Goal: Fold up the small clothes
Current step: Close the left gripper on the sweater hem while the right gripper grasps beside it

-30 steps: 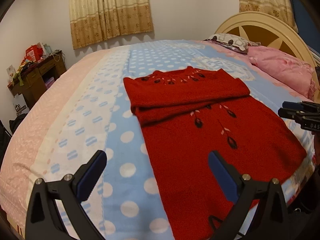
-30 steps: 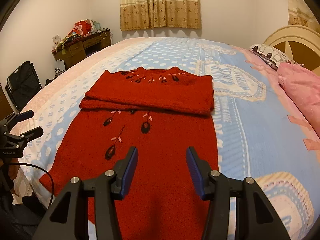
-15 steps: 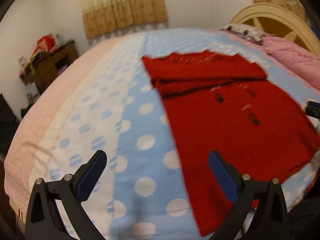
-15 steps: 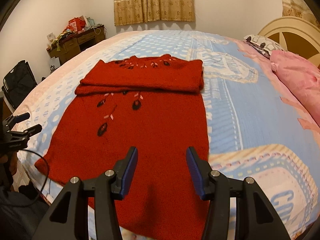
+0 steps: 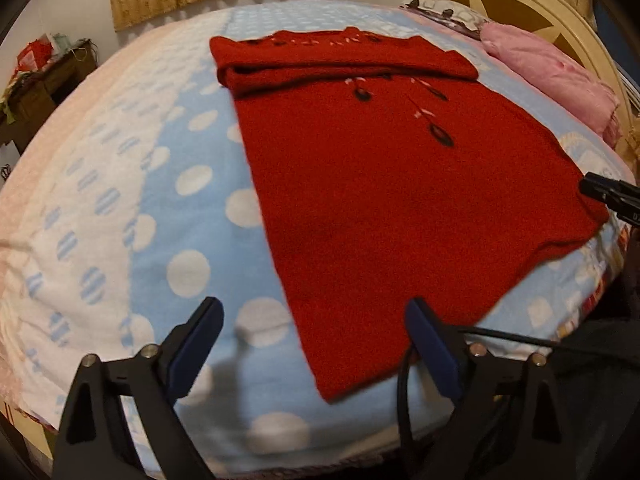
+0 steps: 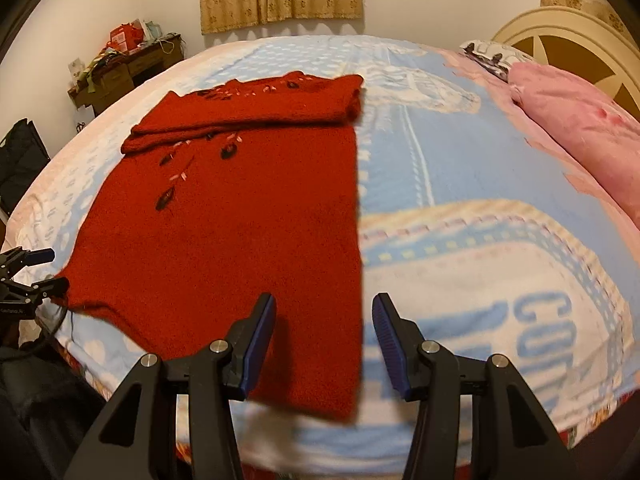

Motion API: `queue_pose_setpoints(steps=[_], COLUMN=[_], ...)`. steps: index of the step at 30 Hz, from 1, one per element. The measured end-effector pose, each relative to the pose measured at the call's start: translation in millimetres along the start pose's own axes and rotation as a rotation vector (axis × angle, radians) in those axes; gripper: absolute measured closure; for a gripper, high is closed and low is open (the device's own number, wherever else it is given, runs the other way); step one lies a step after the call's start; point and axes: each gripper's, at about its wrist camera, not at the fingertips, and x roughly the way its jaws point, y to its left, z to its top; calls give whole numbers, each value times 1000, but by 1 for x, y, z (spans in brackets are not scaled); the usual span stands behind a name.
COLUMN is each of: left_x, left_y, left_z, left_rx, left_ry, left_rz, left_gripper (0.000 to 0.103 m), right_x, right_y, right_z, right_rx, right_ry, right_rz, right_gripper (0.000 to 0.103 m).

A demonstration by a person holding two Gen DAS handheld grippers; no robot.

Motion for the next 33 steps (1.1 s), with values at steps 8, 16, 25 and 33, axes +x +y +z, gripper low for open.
queue_pose_setpoints(steps=[8, 16, 25, 33], left_x=[-7, 0, -9, -10], left_y=[20, 23, 3, 16], left_z=[-12, -11, -7, -5], left_rx=[-108, -149, -54, -79], left_ry=[41, 57, 82, 72], left_rz=[-82, -134, -194, -245], left_gripper=[26, 39, 48, 83], right_x=[-6, -4, 0, 0], right_y=[-11, -6, -4, -17], right_z=[-8, -10, -16, -21], right_rx=[59, 70, 85, 157], right_ry=[7, 14, 55, 35], right_rz=[42, 84, 145, 235], right_gripper=[51, 52, 71, 94])
